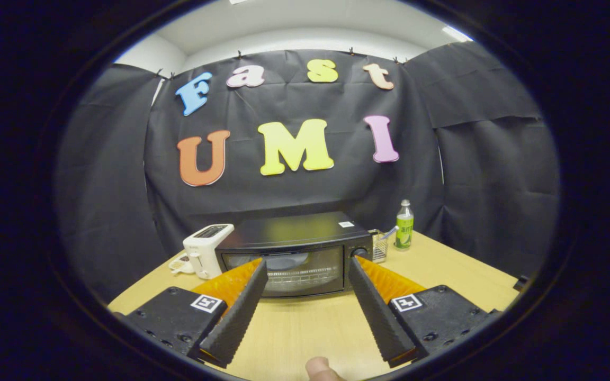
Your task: Open the toaster oven, put the food inside, and close the toaster oven door.
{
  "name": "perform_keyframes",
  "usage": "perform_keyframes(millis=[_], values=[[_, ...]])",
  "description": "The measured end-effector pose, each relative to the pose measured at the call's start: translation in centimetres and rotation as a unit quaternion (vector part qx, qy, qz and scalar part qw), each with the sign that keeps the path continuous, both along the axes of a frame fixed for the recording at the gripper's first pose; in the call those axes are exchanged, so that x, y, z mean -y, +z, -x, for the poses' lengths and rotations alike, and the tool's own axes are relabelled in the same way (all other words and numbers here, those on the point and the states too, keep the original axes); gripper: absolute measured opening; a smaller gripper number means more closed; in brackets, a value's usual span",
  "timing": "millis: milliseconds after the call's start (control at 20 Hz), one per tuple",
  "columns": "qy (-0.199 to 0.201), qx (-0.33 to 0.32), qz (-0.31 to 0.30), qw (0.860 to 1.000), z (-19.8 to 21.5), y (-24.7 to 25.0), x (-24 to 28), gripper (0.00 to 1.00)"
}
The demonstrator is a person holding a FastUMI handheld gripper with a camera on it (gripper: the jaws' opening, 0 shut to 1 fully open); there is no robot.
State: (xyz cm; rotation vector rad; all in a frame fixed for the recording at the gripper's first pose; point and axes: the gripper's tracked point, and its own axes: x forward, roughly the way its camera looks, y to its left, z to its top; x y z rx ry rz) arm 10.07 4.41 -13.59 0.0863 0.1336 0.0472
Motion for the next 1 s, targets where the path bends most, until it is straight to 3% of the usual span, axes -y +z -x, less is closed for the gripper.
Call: perform_keyframes(millis=[400, 600, 1000], values=[[-0.001, 0.007, 0.032, 0.999, 7.0, 6.2, 3.0, 1.00], [-0.001, 0.031, 0.015, 0.999, 10.7, 10.4, 4.4, 1.00], [-0.044, 0.098, 0.025, 0.994, 15.3, 15.9, 8.3, 1.00]])
